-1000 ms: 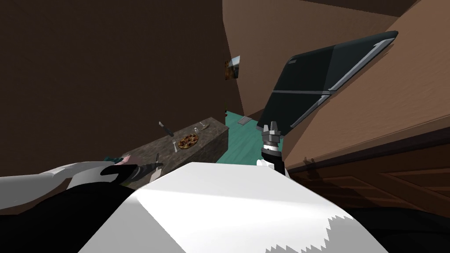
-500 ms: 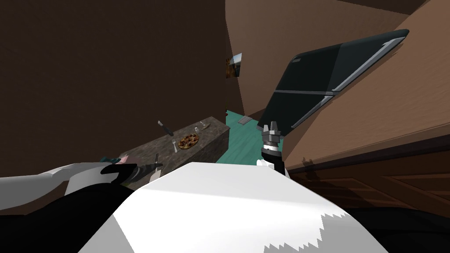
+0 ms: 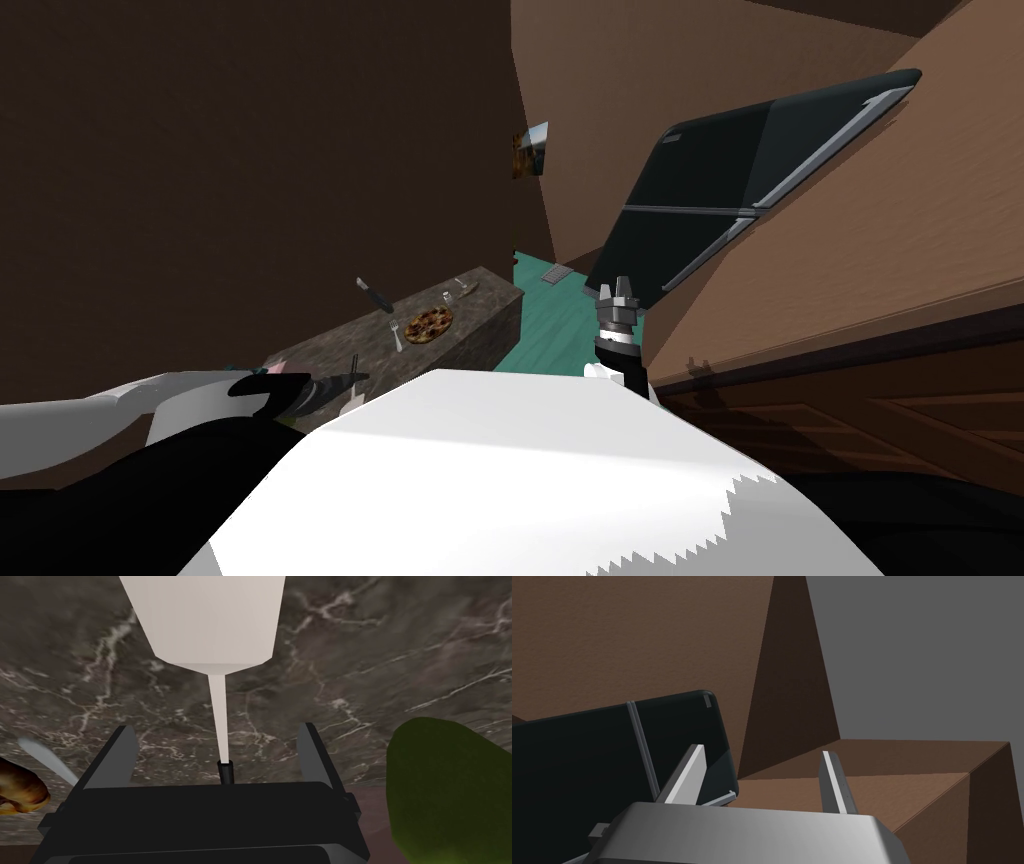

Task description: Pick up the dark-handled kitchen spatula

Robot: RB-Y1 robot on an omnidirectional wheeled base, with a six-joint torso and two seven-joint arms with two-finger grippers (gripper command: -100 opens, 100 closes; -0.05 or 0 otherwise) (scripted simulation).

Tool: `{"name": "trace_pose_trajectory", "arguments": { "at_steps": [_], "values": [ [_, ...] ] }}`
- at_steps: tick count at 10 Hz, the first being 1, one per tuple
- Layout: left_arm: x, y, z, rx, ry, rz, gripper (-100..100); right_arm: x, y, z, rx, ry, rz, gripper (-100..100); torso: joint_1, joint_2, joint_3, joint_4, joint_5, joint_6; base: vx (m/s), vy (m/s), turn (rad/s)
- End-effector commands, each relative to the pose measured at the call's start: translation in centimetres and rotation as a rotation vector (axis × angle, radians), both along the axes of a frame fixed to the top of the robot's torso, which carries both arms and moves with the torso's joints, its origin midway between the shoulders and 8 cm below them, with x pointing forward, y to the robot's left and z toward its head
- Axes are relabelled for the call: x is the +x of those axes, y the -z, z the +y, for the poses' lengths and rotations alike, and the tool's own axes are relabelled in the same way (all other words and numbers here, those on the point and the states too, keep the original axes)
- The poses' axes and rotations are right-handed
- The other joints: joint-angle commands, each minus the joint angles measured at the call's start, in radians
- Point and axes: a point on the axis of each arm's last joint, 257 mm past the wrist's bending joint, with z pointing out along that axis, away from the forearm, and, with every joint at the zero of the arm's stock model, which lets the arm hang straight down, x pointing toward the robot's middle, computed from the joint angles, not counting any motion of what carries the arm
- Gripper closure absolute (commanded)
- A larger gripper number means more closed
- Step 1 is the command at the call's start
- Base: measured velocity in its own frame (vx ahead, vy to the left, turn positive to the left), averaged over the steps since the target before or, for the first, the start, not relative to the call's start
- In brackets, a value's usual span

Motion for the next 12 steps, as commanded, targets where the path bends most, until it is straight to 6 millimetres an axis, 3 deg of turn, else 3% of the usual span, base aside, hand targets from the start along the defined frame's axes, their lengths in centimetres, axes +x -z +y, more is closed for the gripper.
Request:
{"name": "trace_pose_trajectory", "arguments": {
  "at_steps": [1,8,9,12],
  "values": [
    [-0.8,0.7,0.2,0.000,-0.007,-0.002,-100,0.0,0.0,0.0,0.000,0.000,0.000,0,0.000,0.000,0.000,0.000,0.000,0.000,0.017,0.008,-0.057],
    [-2.6,2.3,0.4,-0.001,-0.022,-0.004,-100,0.0,0.0,0.0,0.000,0.000,0.000,0,0.001,-0.001,-0.001,0.000,0.001,0.000,0.020,0.008,-0.029],
    [-2.6,2.3,0.4,-0.001,-0.022,-0.004,100,0.0,0.0,0.0,0.000,0.000,0.000,0,0.002,0.000,0.000,0.000,0.001,0.000,0.000,0.000,0.000],
    [-2.6,2.3,0.4,0.000,-0.022,-0.004,100,0.0,0.0,0.0,0.000,0.000,0.000,0,0.002,0.000,0.000,0.000,0.001,0.000,0.000,0.000,0.000]
  ]
}}
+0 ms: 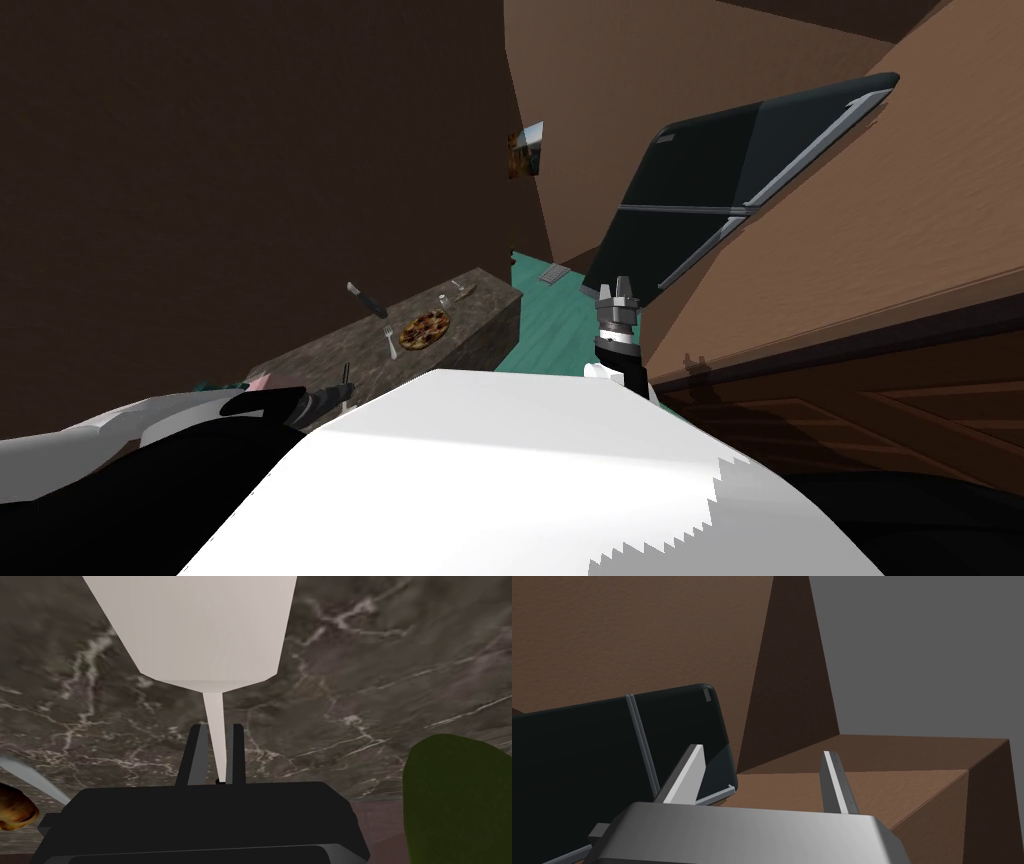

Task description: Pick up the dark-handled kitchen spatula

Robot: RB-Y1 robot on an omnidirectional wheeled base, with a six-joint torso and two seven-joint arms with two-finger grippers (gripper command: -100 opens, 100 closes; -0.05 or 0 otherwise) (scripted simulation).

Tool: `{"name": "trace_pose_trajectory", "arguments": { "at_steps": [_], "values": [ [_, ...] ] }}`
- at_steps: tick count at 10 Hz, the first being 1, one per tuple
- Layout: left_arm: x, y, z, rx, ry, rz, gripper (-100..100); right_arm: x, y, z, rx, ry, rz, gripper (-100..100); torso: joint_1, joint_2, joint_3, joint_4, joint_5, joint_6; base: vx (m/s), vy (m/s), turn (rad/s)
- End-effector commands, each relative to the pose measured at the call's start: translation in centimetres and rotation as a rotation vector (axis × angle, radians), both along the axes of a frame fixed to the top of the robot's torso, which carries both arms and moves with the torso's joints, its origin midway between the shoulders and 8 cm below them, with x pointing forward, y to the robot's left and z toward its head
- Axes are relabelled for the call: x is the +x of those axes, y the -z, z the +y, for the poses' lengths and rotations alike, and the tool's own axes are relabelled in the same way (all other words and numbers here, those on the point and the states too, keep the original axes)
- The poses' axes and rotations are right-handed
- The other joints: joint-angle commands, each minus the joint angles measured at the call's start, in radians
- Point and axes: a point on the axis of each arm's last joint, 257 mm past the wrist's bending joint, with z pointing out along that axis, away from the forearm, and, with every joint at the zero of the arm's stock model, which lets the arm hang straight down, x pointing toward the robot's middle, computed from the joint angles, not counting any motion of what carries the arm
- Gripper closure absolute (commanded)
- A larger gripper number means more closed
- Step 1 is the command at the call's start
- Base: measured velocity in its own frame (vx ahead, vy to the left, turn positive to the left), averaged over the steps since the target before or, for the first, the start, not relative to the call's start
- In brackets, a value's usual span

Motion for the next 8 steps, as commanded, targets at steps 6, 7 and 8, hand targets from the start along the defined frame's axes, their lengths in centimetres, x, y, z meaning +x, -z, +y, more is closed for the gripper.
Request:
{"name": "trace_pose_trajectory", "arguments": {
  "at_steps": [6,7,8],
  "values": [
    [2.4,-2.1,-0.4,0.000,0.020,0.003,100,0.0,0.0,0.0,0.000,0.000,0.000,0,-0.002,0.002,0.001,0.000,-0.001,0.000,-0.022,-0.009,0.038],
    [2.1,-1.9,-0.2,0.001,0.017,0.001,100,0.0,0.0,0.0,0.000,0.000,0.000,0,-0.002,0.003,0.001,0.001,-0.001,0.000,-0.018,-0.007,0.007],
    [2.1,-1.9,-0.2,0.000,0.017,0.001,0,0.0,0.0,0.0,0.000,0.000,0.000,0,-0.001,0.002,0.001,0.000,0.000,0.000,0.000,0.000,0.000]
  ]
}}
